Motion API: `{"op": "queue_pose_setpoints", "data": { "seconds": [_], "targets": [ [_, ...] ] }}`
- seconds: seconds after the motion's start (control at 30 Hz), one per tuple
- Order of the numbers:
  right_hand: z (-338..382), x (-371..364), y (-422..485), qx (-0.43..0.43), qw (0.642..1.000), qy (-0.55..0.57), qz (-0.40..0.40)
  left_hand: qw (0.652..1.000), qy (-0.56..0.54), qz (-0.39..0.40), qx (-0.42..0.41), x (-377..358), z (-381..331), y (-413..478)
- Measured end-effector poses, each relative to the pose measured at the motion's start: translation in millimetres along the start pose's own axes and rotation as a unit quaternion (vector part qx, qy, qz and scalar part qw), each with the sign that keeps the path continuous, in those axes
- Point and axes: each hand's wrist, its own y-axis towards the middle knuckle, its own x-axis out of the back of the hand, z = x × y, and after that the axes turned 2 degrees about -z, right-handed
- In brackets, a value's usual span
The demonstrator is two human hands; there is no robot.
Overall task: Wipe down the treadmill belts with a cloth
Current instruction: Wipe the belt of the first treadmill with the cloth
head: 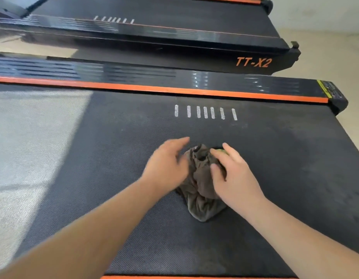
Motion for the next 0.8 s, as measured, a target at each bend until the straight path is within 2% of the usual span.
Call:
{"op": "queue_pose_setpoints", "data": {
  "seconds": [0.07,0.13,0.2,0.27,0.3,0.4,0.43,0.47,0.5,0.6,0.67,0.7,0.73,0.8],
  "targets": [
    [5.8,-9.2,4.1,0.019,0.991,-0.047,0.121,0.977,0.205,0.065,0.010,25.5,18.9,18.8],
    [10.6,-19.2,7.5,0.002,0.954,-0.153,0.257,0.912,0.373,0.164,0.048,36.5,33.7,35.2],
    [10.6,-29.6,12.0,0.007,0.929,-0.226,0.293,0.866,0.441,0.217,0.088,37.0,44.1,46.9],
    [5.5,-36.6,19.6,0.045,0.930,-0.245,0.270,0.865,0.431,0.235,0.104,32.9,54.1,55.0],
    [-0.2,-38.6,25.7,0.096,0.930,-0.254,0.248,0.869,0.423,0.236,0.102,31.5,59.0,58.0],
    [-29.3,-35.3,61.5,0.302,0.883,-0.285,0.217,0.874,0.417,0.234,0.084,31.7,66.2,58.8],
    [-38.9,-33.1,82.5,0.333,0.871,-0.284,0.225,0.876,0.416,0.232,0.080,32.0,68.4,57.1],
    [-46.7,-32.9,107.1,0.323,0.875,-0.281,0.226,0.878,0.414,0.228,0.079,32.0,70.9,56.5],
    [-50.9,-34.9,132.9,0.292,0.892,-0.284,0.196,0.879,0.412,0.227,0.081,31.6,72.5,56.7],
    [-38.9,-57.0,201.1,0.078,0.963,-0.251,0.061,0.878,0.408,0.233,0.087,31.8,71.5,59.8],
    [-17.3,-84.4,217.8,-0.045,0.975,-0.216,-0.005,0.881,0.400,0.235,0.094,31.6,71.5,60.8],
    [-6.4,-97.9,217.4,-0.060,0.973,-0.222,-0.025,0.881,0.397,0.237,0.096,31.6,71.3,61.4],
    [2.6,-109.6,214.4,-0.033,0.972,-0.230,-0.045,0.882,0.396,0.238,0.097,31.8,70.9,62.2],
    [16.8,-122.8,204.5,0.100,0.972,-0.206,-0.054,0.882,0.395,0.236,0.096,32.9,69.9,64.2]
  ]
}}
